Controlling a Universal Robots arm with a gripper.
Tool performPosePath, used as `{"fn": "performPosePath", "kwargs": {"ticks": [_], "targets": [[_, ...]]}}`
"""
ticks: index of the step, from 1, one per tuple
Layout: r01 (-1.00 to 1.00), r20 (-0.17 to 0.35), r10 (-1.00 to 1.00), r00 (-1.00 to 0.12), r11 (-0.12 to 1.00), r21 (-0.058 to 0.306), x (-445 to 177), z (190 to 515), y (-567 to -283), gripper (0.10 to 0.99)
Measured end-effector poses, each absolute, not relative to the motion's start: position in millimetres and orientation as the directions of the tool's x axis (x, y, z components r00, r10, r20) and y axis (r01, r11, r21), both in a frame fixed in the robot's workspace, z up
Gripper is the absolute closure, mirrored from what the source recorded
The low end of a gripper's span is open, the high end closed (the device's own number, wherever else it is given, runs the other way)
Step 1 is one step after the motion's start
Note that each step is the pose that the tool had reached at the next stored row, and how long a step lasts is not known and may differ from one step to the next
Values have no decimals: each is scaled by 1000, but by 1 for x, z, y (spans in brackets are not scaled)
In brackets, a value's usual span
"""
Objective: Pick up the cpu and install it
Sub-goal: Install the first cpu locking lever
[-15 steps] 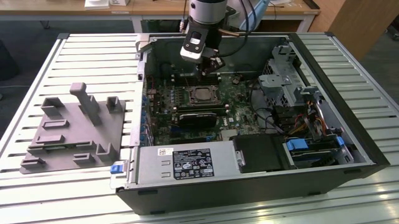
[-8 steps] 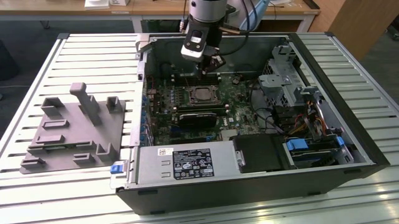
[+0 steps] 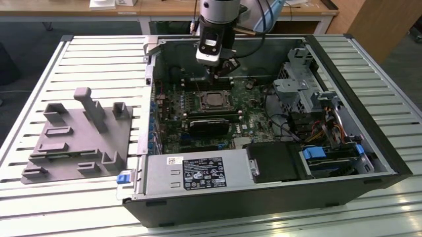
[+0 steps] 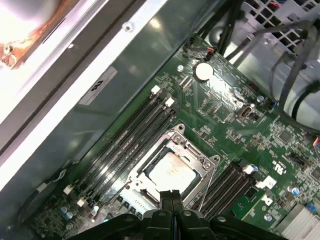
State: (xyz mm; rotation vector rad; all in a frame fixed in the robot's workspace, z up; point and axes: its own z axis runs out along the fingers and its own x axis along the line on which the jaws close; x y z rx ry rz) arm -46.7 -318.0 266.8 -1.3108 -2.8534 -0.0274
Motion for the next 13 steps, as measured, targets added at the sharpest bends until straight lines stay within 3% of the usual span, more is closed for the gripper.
{"fn": "performPosePath", "kwargs": {"ticks": [13], "targets": [[708, 9, 708, -706, 706, 15, -47, 267, -318, 980]]}}
